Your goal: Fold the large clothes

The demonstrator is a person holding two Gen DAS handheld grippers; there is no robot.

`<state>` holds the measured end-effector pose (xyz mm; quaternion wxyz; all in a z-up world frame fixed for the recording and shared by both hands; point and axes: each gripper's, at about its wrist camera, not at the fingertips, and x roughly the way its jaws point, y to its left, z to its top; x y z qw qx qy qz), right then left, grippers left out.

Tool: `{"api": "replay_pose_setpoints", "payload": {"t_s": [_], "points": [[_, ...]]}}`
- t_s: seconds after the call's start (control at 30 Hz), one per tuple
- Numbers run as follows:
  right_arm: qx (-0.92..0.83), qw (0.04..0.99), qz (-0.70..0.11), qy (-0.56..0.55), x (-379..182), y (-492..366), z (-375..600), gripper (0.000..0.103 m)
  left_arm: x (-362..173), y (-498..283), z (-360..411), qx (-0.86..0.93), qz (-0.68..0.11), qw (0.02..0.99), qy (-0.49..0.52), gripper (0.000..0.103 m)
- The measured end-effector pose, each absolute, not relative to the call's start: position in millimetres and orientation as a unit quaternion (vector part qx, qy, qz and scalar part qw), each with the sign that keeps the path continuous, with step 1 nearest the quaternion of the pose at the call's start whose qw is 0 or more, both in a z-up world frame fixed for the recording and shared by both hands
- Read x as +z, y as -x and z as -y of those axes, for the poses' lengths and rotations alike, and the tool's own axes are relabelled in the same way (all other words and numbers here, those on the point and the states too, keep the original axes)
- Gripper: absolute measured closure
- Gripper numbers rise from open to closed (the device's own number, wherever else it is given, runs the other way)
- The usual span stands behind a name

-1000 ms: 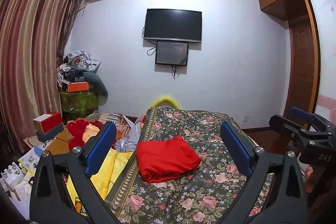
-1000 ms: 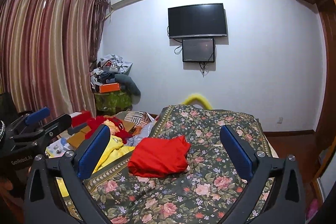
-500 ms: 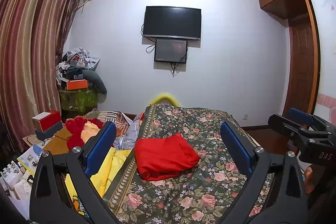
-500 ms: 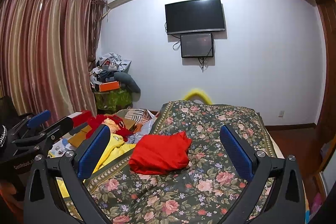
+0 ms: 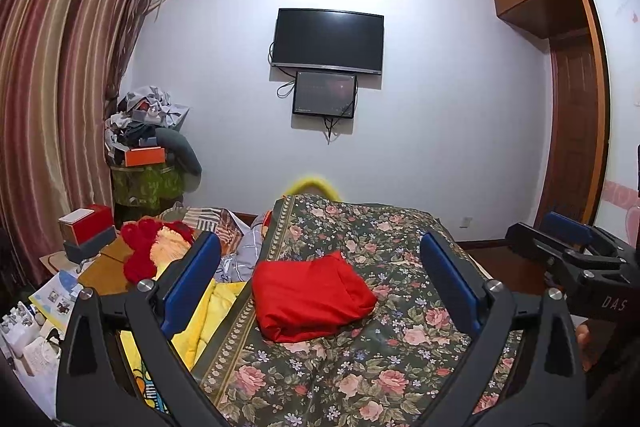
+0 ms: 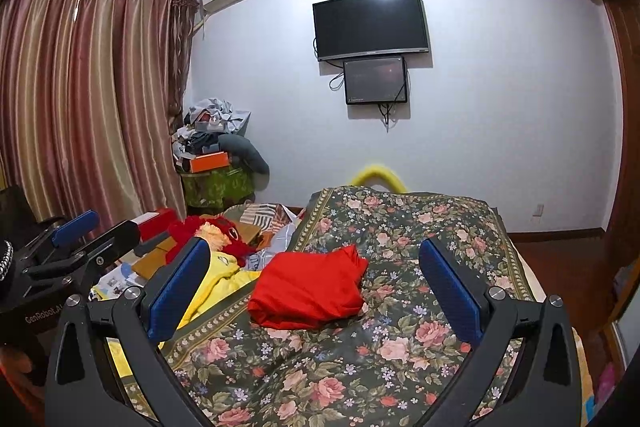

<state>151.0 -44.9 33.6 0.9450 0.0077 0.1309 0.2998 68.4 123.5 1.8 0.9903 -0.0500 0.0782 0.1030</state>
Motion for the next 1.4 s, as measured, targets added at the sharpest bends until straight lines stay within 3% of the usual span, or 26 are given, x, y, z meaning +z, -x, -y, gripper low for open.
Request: {"api": "replay_pose_setpoints", "payload": {"t_s": [1.4], "points": [[0.291, 0.946, -0.139, -0.037, 33.4, -154.6, 47.4, 0.0, -1.4, -75.7, -119.7, 0.078, -0.092, 0.991, 0.056, 0.003]]}}
